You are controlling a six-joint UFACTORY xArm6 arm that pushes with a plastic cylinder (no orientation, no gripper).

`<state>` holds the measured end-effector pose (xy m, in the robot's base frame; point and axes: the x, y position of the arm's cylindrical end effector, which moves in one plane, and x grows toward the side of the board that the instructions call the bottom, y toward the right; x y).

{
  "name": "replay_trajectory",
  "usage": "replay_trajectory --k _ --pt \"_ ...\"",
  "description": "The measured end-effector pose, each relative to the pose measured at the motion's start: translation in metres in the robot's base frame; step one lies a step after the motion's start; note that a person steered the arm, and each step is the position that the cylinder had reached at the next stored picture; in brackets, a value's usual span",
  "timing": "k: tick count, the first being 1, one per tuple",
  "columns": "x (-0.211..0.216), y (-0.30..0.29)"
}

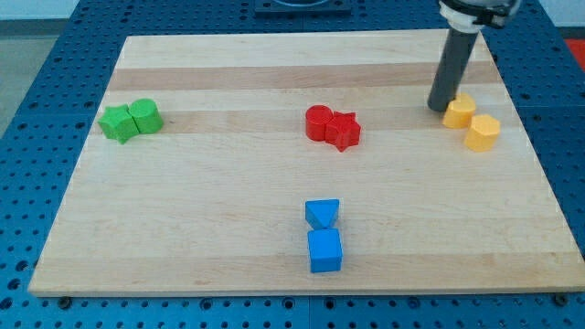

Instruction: Push the red blocks upwards of the board

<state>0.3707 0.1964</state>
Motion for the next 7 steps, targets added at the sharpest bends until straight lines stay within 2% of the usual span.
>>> replay_trajectory --k 1,3,5,7 --pt "0.006 0.004" --pt "0.008 -0.032" --pt "0.045 -0.045" --pt "0.074 -0.086"
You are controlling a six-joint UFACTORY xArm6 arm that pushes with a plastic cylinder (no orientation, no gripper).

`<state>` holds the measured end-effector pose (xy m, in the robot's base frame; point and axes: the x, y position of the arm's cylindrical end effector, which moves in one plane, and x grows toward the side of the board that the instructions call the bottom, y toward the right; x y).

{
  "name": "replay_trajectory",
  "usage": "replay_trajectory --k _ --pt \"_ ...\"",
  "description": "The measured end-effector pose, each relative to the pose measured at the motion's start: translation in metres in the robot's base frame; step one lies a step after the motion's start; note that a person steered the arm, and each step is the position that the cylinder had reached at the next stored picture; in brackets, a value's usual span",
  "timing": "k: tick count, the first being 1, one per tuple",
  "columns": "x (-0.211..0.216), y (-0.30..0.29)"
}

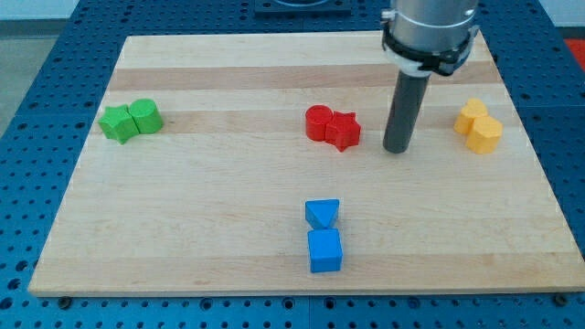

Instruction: Push the red blocks upwards of the board

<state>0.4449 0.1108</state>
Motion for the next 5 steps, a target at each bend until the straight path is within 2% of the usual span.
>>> replay_trajectory --k 1,2,5 --pt "0.014 -0.014" --pt "0.01 -0.033" --pt "-0.024 -0.073"
